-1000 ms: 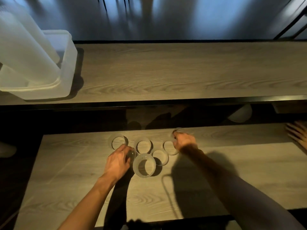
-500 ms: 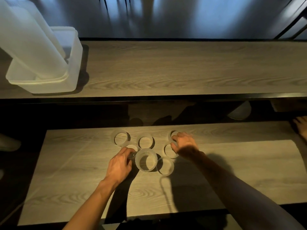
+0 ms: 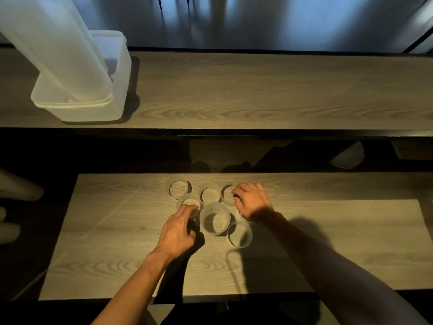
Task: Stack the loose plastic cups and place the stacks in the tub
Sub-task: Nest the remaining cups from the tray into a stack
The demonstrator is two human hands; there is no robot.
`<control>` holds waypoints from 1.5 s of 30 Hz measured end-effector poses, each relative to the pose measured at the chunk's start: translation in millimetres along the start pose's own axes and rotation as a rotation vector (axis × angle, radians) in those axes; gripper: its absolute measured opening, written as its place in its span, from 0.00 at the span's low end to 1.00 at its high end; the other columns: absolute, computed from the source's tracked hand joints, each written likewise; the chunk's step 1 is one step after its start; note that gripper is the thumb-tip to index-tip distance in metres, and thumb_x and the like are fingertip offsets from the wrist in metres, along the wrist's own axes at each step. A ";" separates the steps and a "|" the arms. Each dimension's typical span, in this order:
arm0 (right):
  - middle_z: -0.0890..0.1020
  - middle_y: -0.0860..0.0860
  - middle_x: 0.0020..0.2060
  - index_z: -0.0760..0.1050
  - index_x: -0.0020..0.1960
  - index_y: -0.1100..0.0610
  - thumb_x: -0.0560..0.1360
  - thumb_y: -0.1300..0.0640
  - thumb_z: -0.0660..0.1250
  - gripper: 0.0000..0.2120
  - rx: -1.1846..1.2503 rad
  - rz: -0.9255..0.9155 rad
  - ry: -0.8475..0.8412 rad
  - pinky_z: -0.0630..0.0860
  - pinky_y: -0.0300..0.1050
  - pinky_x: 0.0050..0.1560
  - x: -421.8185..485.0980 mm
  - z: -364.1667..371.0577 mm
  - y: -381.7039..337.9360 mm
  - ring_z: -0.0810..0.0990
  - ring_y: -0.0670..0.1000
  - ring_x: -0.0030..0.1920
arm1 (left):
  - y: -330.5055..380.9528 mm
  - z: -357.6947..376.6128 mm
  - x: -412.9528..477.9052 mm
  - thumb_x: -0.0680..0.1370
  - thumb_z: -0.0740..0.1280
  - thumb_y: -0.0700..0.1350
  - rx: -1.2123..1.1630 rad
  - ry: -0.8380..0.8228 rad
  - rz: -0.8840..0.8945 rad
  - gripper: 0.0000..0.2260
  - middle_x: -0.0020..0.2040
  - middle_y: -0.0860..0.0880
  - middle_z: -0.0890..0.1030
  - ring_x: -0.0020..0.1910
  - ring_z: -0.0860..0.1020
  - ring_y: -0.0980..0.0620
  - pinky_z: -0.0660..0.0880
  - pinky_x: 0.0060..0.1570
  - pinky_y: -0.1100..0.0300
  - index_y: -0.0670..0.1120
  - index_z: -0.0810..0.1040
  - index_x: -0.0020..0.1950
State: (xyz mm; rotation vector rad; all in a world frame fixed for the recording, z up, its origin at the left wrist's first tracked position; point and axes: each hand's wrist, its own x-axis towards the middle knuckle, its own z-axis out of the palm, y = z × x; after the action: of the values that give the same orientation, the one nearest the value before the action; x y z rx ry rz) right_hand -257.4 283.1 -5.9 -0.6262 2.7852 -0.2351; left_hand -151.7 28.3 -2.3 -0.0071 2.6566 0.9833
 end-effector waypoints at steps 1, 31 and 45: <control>0.75 0.49 0.67 0.73 0.70 0.50 0.82 0.50 0.58 0.18 0.022 -0.003 0.036 0.63 0.49 0.66 -1.2 1.0 0.2 0.72 0.50 0.64 | 0.5 0.4 -1.8 0.70 0.72 0.39 0.006 0.000 0.009 0.34 0.68 0.55 0.71 0.65 0.74 0.53 0.71 0.68 0.56 0.52 0.65 0.74; 0.75 0.46 0.68 0.57 0.75 0.38 0.61 0.48 0.83 0.51 0.690 -0.052 -0.149 0.73 0.55 0.69 -38.8 -29.1 -63.9 0.73 0.49 0.69 | 31.6 -1.1 -19.1 0.68 0.78 0.57 -0.165 0.158 0.017 0.33 0.64 0.60 0.77 0.57 0.76 0.62 0.77 0.56 0.59 0.58 0.70 0.70; 0.81 0.35 0.53 0.71 0.62 0.33 0.65 0.52 0.81 0.32 0.663 -0.079 -0.065 0.78 0.43 0.57 2.6 -70.9 -136.7 0.79 0.36 0.55 | 2.3 -54.6 -18.8 0.68 0.79 0.58 -0.275 0.302 -0.058 0.36 0.66 0.59 0.75 0.63 0.74 0.61 0.76 0.59 0.62 0.60 0.67 0.72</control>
State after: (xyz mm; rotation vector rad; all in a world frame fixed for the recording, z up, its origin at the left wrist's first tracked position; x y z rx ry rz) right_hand -227.1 166.8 90.4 -0.5496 2.3953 -1.0698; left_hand -149.5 -6.6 43.7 -0.3147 2.7380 1.4175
